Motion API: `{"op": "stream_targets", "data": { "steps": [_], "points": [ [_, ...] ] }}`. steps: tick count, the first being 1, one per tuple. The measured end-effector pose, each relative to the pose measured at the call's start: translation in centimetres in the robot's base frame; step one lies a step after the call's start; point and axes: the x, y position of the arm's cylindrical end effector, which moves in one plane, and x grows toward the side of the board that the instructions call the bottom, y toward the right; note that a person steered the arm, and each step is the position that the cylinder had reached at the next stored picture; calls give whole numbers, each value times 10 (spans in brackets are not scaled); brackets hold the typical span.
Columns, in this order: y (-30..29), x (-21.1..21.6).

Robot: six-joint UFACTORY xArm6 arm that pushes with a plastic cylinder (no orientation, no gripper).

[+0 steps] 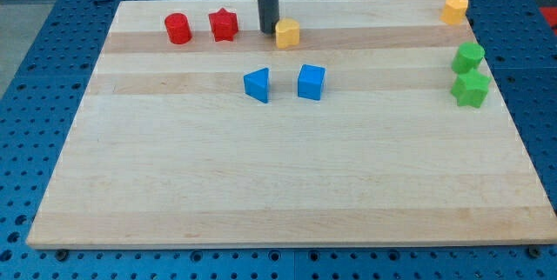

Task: Move the yellow heart towards the yellow hexagon

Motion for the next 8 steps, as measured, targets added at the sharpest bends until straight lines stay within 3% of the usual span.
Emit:
{"op": "stream_targets", "data": {
  "steps": [4, 8],
  "points": [
    [4, 49],
    [44, 28]
  ]
}}
